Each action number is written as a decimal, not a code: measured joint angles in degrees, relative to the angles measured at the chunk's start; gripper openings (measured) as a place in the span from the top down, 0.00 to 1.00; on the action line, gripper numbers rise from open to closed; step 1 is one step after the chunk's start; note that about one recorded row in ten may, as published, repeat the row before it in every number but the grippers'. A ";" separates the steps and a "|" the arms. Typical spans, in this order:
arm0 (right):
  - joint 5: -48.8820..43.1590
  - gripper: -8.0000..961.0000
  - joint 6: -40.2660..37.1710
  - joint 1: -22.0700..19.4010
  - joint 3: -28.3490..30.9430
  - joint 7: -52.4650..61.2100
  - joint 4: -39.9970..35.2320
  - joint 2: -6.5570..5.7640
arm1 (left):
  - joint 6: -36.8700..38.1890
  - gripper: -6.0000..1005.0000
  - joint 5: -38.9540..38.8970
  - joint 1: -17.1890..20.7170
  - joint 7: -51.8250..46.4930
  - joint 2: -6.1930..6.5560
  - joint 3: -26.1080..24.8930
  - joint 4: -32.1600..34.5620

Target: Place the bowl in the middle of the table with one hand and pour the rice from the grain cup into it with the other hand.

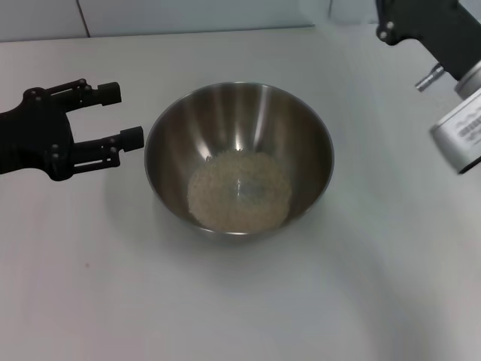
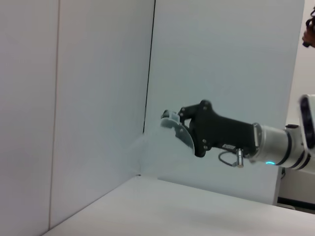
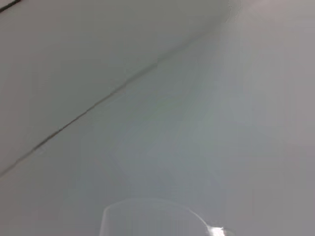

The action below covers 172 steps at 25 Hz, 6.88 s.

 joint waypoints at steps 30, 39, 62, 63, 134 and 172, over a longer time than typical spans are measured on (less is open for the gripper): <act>-52.81 0.95 -13.82 -8.10 31.53 69.61 6.29 -1.53 | 5.04 0.23 0.37 1.76 0.56 0.27 0.08 1.50; -56.04 0.94 -14.43 -3.06 32.75 70.81 12.73 -3.46 | 5.40 0.23 0.37 1.95 0.56 0.10 0.52 1.47; -57.67 0.94 -13.14 1.57 37.76 68.44 17.89 -3.11 | 4.87 0.23 0.36 1.06 0.56 0.01 0.88 1.47; -57.90 0.94 -12.37 1.63 37.77 68.35 17.93 -2.93 | 4.87 0.23 0.37 1.05 0.56 0.01 0.88 1.48; -60.25 0.22 -19.30 -5.56 42.75 67.41 16.64 -0.76 | 5.30 0.23 0.36 1.38 0.16 0.01 1.58 3.05; -86.39 0.22 -70.33 3.21 64.32 98.01 -20.43 -0.75 | 11.44 0.22 3.71 5.44 2.85 0.02 2.37 4.16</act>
